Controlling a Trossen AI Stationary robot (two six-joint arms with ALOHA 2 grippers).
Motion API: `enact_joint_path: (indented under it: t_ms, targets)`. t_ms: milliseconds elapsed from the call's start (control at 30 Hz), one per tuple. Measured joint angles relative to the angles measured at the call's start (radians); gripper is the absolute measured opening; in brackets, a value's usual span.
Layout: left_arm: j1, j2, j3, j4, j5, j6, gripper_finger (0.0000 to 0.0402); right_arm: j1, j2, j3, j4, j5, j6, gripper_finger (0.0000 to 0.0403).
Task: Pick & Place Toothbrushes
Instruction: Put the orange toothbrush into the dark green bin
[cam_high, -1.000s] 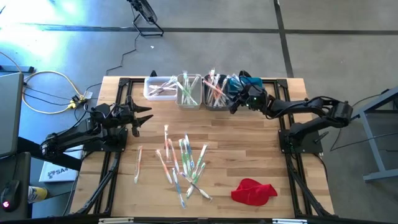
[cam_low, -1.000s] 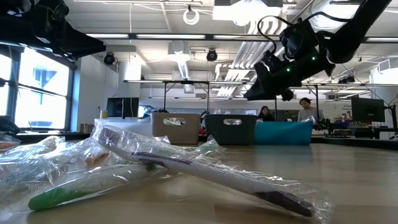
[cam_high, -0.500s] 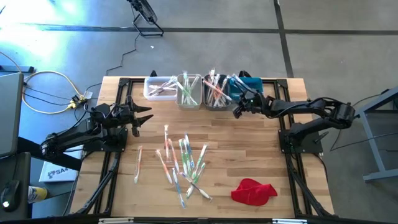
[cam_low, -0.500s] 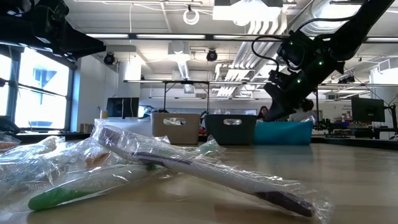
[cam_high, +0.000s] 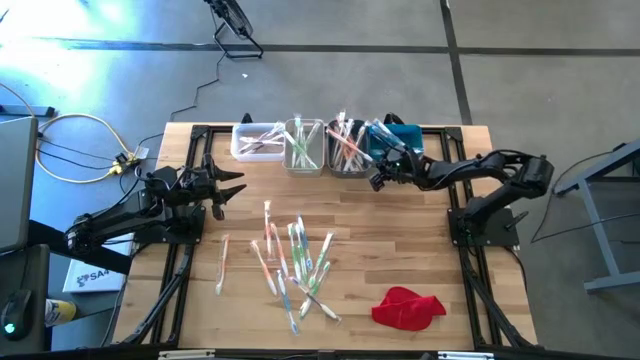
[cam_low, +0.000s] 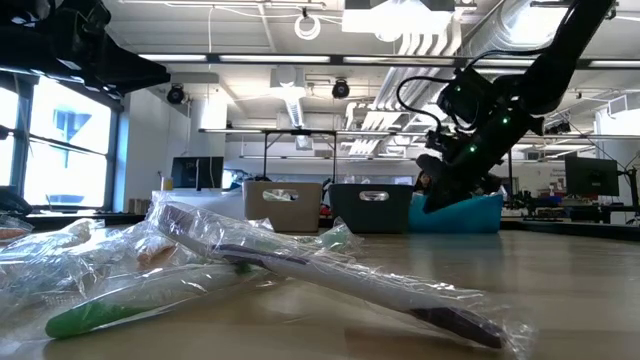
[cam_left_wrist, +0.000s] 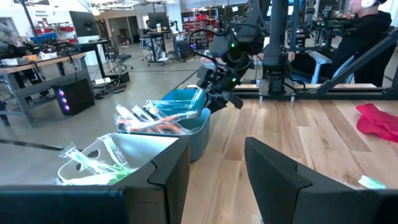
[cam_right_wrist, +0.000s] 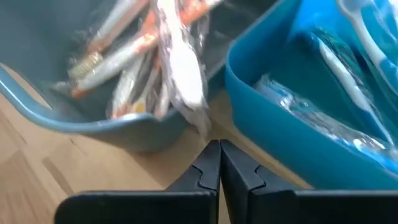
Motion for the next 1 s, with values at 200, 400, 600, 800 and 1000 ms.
enact_joint_path:
  t_ms: [200, 400, 600, 800, 1000]
  targets:
    - [0.0, 0.0, 0.0, 0.0, 0.0, 0.0, 0.015, -0.002, 0.012, 0.0, 0.099, -0.005, -0.024, 0.0002]
    - [0.0, 0.0, 0.0, 0.0, -0.001, 0.0, 0.015, -0.002, 0.013, 0.0, 0.149, -0.009, -0.045, 0.0002]
    - [0.0, 0.0, 0.0, 0.0, -0.001, 0.0, 0.015, -0.002, 0.013, 0.0, 0.176, -0.013, -0.076, 0.0002]
    - [0.0, 0.0, 0.0, 0.0, -0.001, 0.0, 0.015, -0.004, 0.013, 0.0, 0.245, -0.085, -0.082, 0.0002]
    - [0.0, 0.0, 0.0, 0.0, -0.002, 0.0, 0.015, -0.008, 0.013, 0.0, 0.268, -0.194, -0.083, 0.0002]
